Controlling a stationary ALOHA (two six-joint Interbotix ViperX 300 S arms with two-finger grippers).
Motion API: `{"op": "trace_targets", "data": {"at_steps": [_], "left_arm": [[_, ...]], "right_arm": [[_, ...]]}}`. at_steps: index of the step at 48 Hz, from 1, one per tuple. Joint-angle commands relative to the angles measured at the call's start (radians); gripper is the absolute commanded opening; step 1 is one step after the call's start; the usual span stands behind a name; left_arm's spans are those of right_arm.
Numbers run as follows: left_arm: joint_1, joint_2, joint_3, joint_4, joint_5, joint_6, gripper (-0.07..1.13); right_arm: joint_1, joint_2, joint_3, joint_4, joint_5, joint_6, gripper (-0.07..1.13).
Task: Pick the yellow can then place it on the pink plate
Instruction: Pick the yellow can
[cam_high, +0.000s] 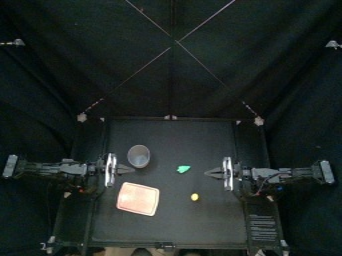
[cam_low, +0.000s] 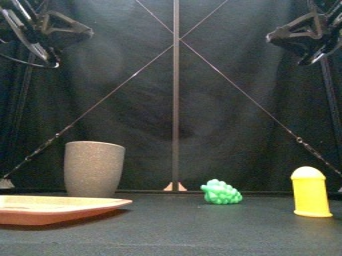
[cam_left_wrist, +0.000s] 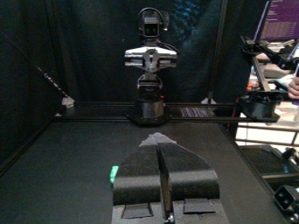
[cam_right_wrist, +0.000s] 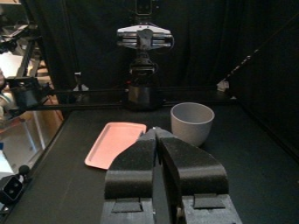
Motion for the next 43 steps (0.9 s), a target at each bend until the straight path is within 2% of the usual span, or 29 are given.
{"op": "trace_targets", "data": {"at_steps": [1, 11, 22, 32, 38, 43], "left_arm": [[0.009, 0.008, -0.04, -0.002, 0.025, 0.003, 0.1], [0.009, 0.008, -0.08, 0.006, 0.12, 0.005, 0.09], [0.002, 0.008, -0.074, -0.002, 0.127, 0.0, 0.09], [0.0, 0.008, -0.048, -0.035, 0.107, -0.002, 0.1], [0.003, 0.008, -0.025, -0.044, 0.061, 0.0, 0.12], [0.008, 0.008, -0.015, -0.048, 0.043, -0.002, 0.15]], "right_arm": [[0.006, 0.026, -0.026, 0.005, -0.005, 0.011, 0.01], [0.026, 0.067, -0.046, 0.003, 0.009, 0.04, 0.01], [0.081, 0.166, -0.021, 0.009, 0.009, 0.043, 0.01], [0.135, 0.218, -0.017, 0.084, 0.009, 0.043, 0.04], [0.179, 0.225, -0.003, 0.196, 0.014, 0.044, 0.17], [0.202, 0.222, 0.015, 0.308, 0.034, 0.043, 0.42]]}}
